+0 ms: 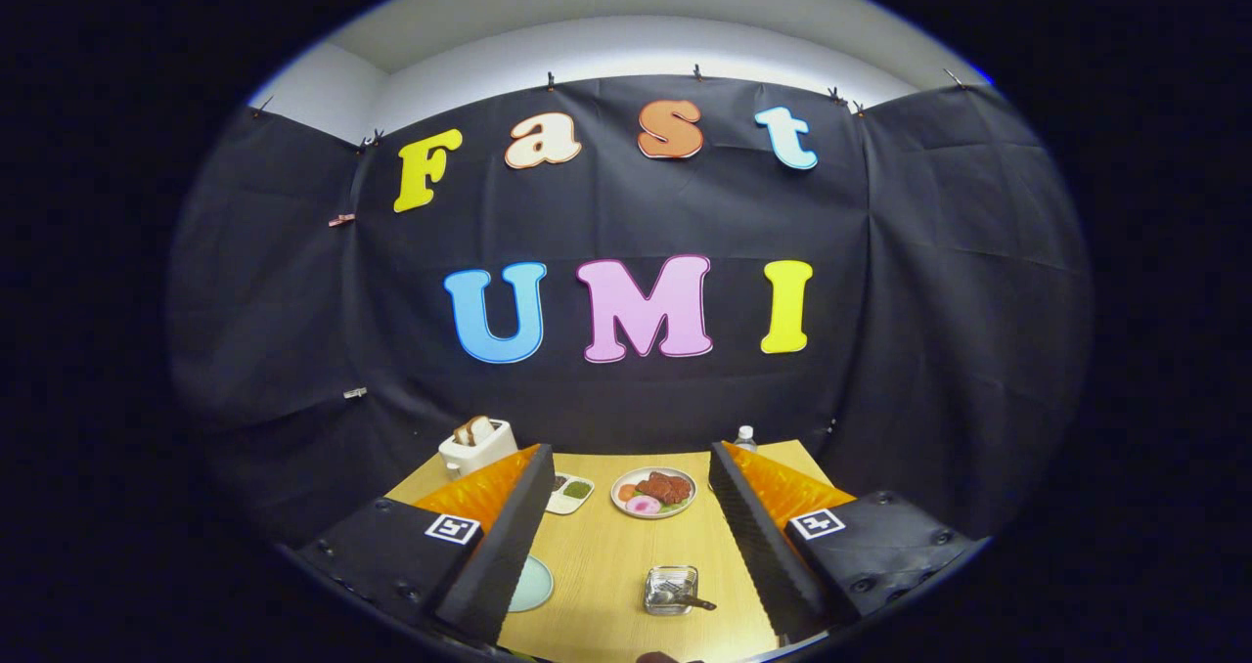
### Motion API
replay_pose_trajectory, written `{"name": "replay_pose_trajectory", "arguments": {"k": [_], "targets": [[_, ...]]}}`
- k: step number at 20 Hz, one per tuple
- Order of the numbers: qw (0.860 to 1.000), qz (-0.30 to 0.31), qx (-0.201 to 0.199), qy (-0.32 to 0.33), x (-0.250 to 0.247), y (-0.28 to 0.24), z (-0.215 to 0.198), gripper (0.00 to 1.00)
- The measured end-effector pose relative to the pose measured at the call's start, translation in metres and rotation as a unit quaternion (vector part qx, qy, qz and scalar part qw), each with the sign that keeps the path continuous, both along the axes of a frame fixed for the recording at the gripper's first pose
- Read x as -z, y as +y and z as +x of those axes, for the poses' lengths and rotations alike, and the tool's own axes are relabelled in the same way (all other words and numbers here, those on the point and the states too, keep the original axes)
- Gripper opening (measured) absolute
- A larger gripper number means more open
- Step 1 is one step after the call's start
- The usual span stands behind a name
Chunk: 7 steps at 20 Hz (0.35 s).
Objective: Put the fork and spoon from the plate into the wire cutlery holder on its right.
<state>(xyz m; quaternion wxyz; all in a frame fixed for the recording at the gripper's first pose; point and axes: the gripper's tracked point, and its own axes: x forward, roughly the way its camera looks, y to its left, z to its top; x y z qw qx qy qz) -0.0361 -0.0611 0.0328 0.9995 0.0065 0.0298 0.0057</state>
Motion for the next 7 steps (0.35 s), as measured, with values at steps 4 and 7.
{"name": "replay_pose_trajectory", "arguments": {"k": [4, 7], "targets": [[0.999, 0.012, -0.032, -0.021, -0.002, 0.022, -0.010, 0.99], [0.999, 0.006, -0.048, -0.006, 0.012, 0.030, -0.009, 0.99]]}}
